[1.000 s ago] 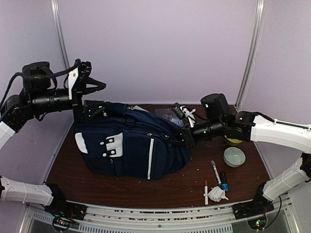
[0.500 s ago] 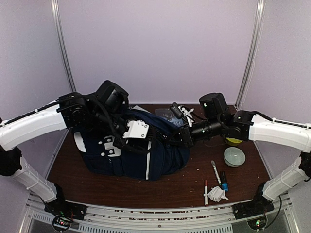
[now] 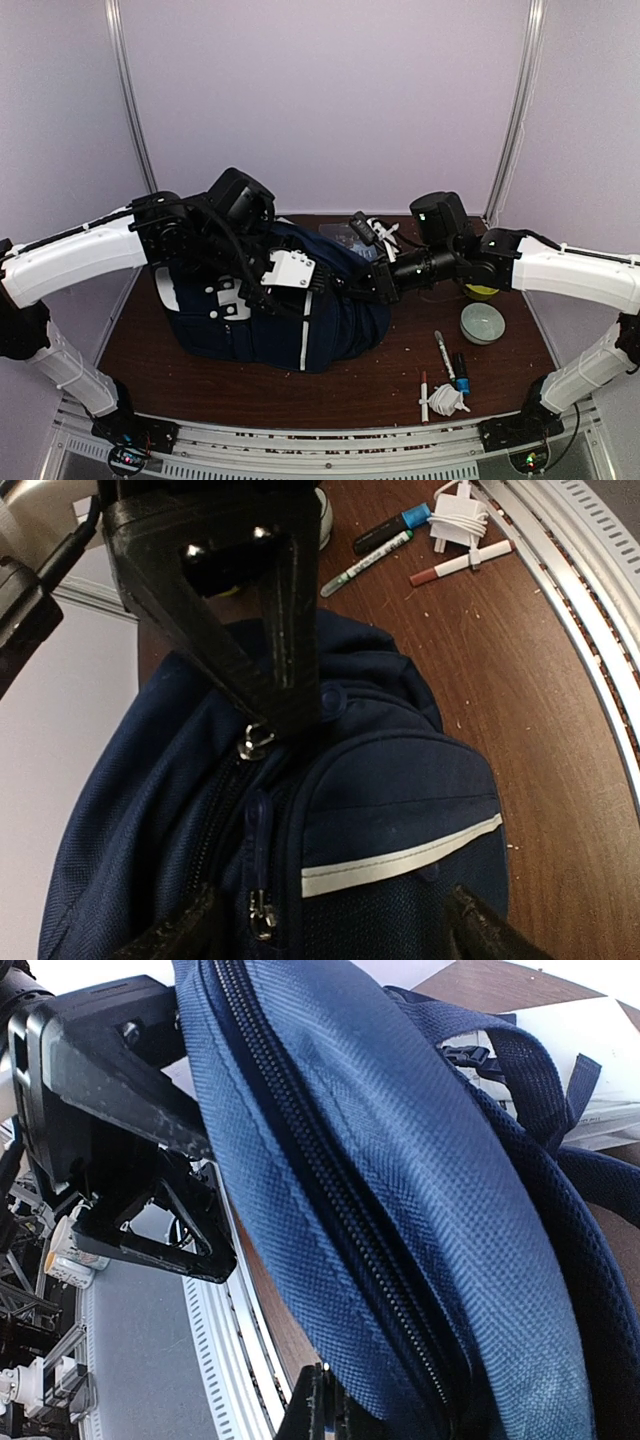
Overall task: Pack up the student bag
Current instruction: Hold the student bag at the center of the board.
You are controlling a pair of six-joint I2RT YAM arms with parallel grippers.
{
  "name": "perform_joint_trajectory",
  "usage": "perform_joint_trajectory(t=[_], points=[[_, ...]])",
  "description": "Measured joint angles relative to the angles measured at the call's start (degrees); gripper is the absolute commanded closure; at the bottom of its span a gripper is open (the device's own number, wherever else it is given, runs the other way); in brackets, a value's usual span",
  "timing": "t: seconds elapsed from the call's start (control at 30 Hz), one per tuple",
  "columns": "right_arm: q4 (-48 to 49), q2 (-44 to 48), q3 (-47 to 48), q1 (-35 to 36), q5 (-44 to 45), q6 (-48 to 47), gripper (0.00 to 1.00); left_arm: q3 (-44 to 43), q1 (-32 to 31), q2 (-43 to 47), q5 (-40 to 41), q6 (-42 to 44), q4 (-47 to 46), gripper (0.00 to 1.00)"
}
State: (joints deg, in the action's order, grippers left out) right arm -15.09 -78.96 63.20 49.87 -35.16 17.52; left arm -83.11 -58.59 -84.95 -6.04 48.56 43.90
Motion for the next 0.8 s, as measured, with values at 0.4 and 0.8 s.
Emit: perform_joint_trajectory(t=[0.4, 0.8], points=[[0.5, 0.0, -0.5, -0.2, 0.5, -0.4, 1.00, 0.5, 1.5, -0.5, 2.1, 0.1, -2.1, 0.41], [-1.2, 2.5, -3.2, -2.7, 1.1, -0.5, 1.00, 4.9, 1.5, -0.6, 2.6, -0.9, -7.0, 1.00]])
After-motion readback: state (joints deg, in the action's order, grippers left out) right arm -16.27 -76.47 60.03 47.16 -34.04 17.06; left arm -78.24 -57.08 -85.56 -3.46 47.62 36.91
